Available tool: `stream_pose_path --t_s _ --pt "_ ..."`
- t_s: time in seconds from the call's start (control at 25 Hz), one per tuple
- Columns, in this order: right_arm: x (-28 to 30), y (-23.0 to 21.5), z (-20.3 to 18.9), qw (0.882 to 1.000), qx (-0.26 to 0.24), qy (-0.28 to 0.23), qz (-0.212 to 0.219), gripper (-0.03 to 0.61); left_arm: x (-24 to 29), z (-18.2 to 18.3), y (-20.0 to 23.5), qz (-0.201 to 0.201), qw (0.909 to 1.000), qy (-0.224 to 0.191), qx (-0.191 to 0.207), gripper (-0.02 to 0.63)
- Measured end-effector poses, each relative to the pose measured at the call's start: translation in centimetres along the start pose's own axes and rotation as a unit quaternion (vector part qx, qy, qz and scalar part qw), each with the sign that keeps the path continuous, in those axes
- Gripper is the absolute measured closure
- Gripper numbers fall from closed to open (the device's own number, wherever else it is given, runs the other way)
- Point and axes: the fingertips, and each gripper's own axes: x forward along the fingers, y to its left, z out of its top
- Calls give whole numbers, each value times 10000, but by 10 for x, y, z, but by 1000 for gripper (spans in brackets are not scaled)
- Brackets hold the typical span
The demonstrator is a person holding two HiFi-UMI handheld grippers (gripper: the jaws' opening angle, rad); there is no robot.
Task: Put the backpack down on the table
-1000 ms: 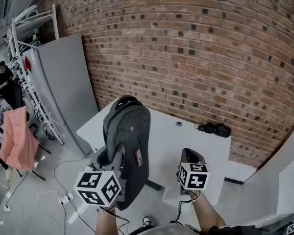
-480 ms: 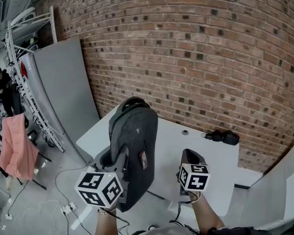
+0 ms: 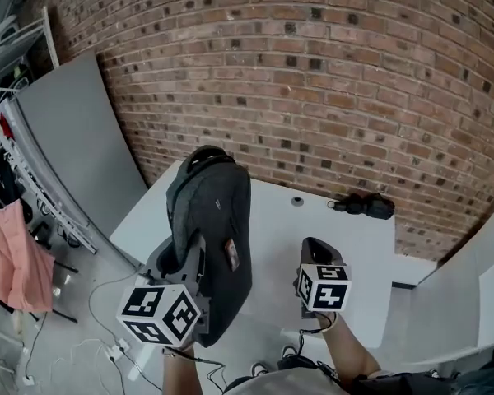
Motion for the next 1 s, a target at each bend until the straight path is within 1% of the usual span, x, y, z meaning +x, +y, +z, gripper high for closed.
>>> stream_pose_path --t_s 0.16,0.32,0.48,0.72,1.0 --pt "3 -11 5 10000 9 -27 -72 546 16 5 -14 -182 9998 -14 36 529" --pt "-1 -34 7 9996 91 -58 -245 546 34 7 -37 -424 9989 -53 168 529" --pt "-14 -68 4 9981 196 -90 -576 546 55 4 -63 -732 9971 -15 190 529" --pt "-37 -126 -2 9934 399 -55 -1074 546 86 -2 -105 -1079 9941 80 93 530" --pt "-59 -174 -7 9875 550 -86 -1477 546 118 -17 -157 -1552 9874 255 151 529"
